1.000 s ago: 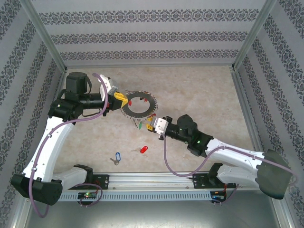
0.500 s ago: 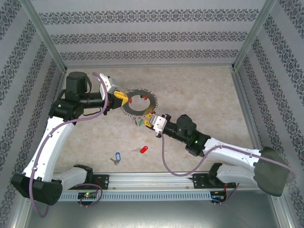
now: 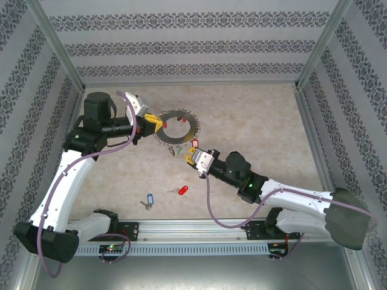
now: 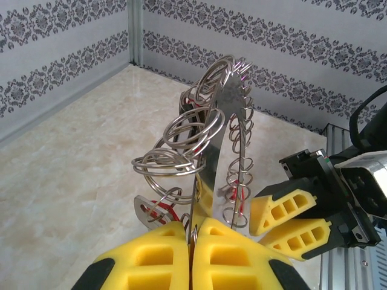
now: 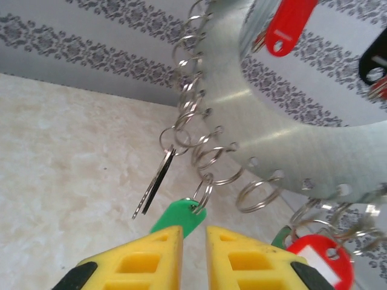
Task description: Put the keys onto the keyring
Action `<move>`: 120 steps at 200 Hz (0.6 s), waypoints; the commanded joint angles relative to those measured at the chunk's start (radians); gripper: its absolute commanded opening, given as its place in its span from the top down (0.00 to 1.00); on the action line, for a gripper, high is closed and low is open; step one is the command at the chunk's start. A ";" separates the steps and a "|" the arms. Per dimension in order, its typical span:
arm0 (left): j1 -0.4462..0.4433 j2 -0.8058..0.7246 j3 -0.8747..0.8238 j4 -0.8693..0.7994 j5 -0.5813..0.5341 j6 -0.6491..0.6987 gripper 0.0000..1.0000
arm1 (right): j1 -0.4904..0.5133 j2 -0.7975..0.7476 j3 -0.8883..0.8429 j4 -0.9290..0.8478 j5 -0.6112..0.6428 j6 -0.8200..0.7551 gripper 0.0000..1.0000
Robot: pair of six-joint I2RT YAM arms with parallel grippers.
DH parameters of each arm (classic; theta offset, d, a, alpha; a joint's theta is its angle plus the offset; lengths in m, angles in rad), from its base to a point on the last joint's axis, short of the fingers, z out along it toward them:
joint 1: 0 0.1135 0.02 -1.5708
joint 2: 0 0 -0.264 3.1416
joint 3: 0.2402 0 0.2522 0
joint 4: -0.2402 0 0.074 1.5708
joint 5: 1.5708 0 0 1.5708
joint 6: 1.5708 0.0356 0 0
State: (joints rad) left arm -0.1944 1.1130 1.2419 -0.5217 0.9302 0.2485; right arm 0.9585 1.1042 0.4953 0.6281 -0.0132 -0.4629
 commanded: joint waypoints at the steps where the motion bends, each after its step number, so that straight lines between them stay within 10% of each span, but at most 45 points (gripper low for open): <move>1: 0.009 -0.040 -0.004 0.092 0.009 -0.045 1.00 | 0.008 0.005 0.012 0.090 0.050 0.005 0.82; 120: 0.009 -0.055 -0.027 0.118 -0.029 -0.067 1.00 | 0.008 0.073 0.045 0.194 0.117 0.009 0.80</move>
State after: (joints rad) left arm -0.1944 1.0817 1.2240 -0.4835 0.9066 0.2115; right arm 0.9585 1.1732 0.5217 0.7708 0.0765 -0.4633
